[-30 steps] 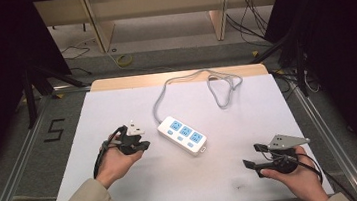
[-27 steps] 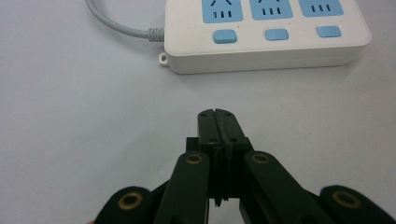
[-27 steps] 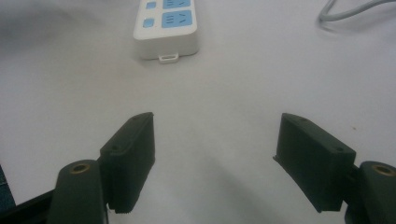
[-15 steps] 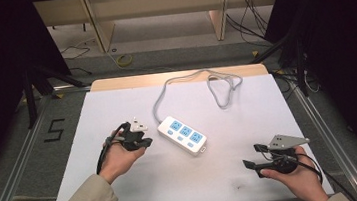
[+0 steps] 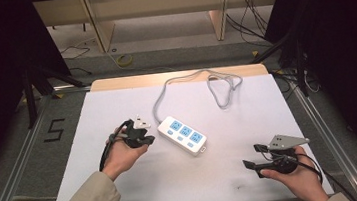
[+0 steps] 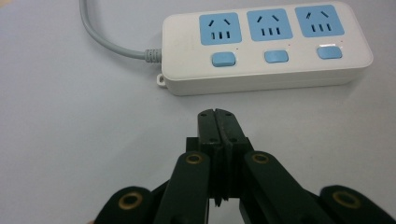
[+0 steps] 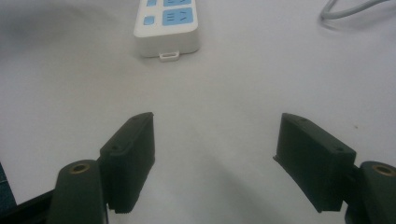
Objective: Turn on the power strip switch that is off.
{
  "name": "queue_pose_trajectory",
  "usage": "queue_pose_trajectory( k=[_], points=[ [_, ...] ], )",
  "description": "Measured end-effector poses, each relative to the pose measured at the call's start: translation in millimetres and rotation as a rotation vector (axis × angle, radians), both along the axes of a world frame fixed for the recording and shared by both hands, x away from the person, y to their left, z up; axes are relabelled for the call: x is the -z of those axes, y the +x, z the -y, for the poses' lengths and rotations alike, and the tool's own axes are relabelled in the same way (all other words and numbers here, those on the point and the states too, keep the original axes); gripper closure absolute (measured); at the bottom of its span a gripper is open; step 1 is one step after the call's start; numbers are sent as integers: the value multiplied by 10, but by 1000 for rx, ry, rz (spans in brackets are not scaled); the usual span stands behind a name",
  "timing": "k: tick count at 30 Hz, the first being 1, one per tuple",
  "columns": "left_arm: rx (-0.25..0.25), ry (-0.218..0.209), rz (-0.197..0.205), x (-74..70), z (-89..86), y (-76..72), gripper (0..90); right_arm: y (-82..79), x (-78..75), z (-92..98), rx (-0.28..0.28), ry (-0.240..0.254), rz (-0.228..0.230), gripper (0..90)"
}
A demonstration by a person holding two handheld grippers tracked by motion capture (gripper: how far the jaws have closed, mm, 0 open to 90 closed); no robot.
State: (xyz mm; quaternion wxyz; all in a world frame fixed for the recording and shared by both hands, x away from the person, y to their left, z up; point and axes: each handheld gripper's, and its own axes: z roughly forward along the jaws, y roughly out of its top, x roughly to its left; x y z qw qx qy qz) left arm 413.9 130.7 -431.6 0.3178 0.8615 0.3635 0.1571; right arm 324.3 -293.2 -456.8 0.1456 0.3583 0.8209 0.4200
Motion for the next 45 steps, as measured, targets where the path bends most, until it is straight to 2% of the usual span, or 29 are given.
queue_pose_trajectory(
  k=[14,28,31,45],
  points=[
    [-9,-2,1,4,45,80,898,-1,4,-5,-3,-4,-3,285],
    [-4,13,4,8,117,152,898,-1,6,-6,-5,-2,-3,285],
    [2,27,6,11,146,170,898,-1,6,-7,-6,-1,-3,284],
    [0,23,1,16,210,228,898,-1,6,-6,-6,-2,-3,284]
  ],
)
